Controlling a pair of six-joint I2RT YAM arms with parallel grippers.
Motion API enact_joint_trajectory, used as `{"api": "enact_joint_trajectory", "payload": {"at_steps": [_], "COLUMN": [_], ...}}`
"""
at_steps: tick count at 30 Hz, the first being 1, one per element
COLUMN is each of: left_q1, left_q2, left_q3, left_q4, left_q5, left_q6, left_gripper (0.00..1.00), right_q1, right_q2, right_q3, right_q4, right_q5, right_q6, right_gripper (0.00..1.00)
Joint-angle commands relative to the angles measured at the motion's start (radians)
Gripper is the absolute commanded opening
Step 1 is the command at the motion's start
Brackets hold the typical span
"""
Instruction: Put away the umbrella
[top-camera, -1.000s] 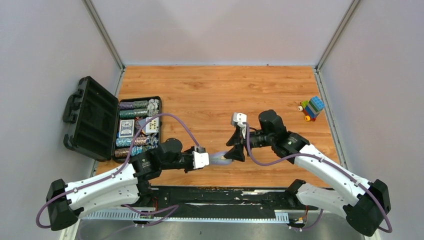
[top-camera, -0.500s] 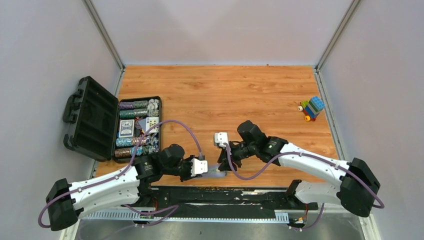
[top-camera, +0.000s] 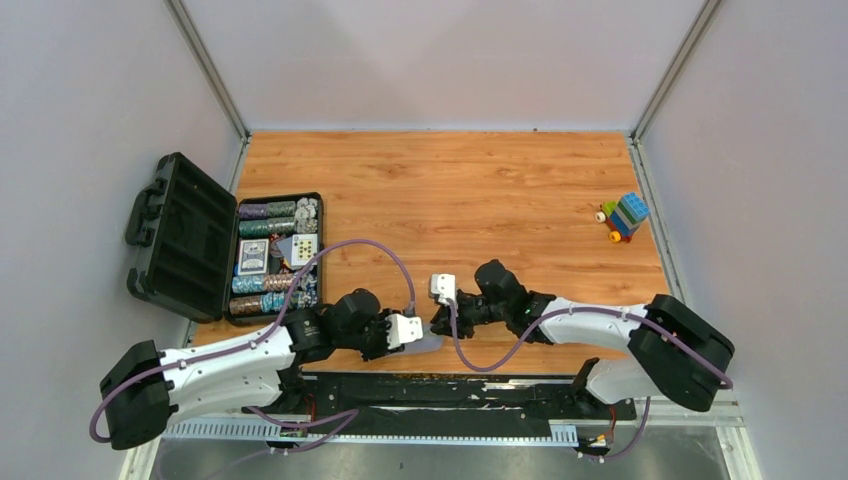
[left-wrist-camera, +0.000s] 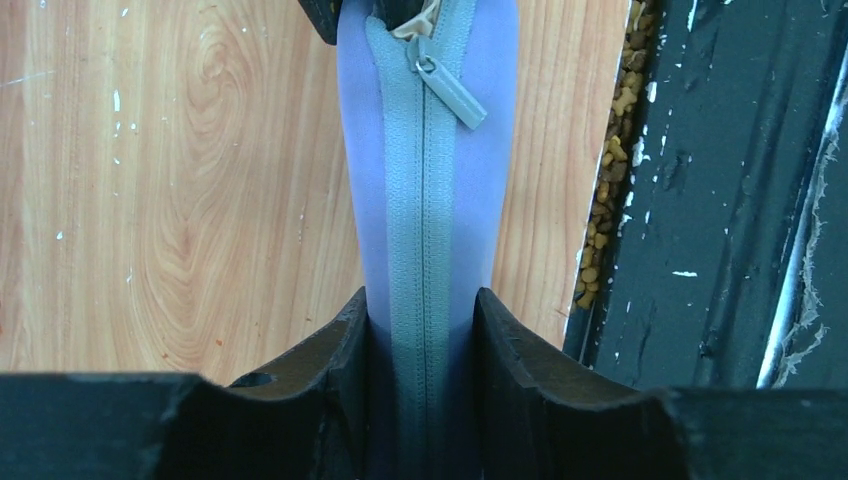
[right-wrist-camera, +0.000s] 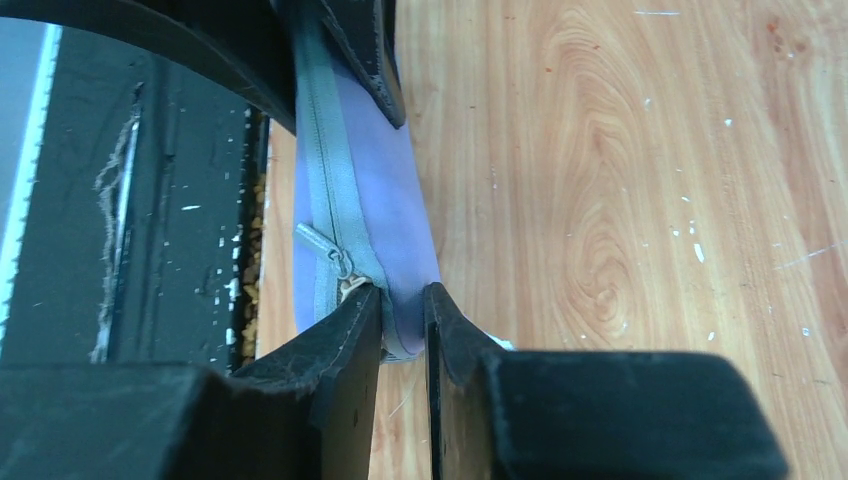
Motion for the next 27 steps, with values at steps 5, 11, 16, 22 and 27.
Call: {"api": "enact_joint_trajectory", "payload": {"at_steps": [5, 11, 16, 22, 27], "left_q1": [-0.01, -0.013, -0.015, -0.014, -0.014], "left_q2": [0.014, 0.066, 0.11, 0.119, 0.076], "left_q3": [0.046, 0.057, 0.071, 0.09, 0.056], "left_q4": [0.38, 0.366, 0.361, 0.356, 0.434], "left_q5": [0.012, 0.037, 0.062, 0.078, 0.055], "left_q6": [-0.017, -0.032, -0.006, 0.022, 0.002], "left_gripper": [0.52, 0.57, 0.55, 0.01, 0.0], "right_q1": [0.026, 0.034, 0.055, 0.088, 0.109], "right_q2": [0.089, 0.061, -0.002, -0.065, 0.012], "right_q3": [-0.143, -0.191, -0.235, -0.213, -0.205], "right_q4": [0.192, 0.231, 0.3, 0.258, 0.245], "right_q5": [0.033, 0.01, -0.045, -0.135, -0.067], "right_q6": [0.062, 0.051, 0.026, -0.015, -0.005], "right_gripper": [0.21, 0.23, 0.27, 0.52, 0.56]}}
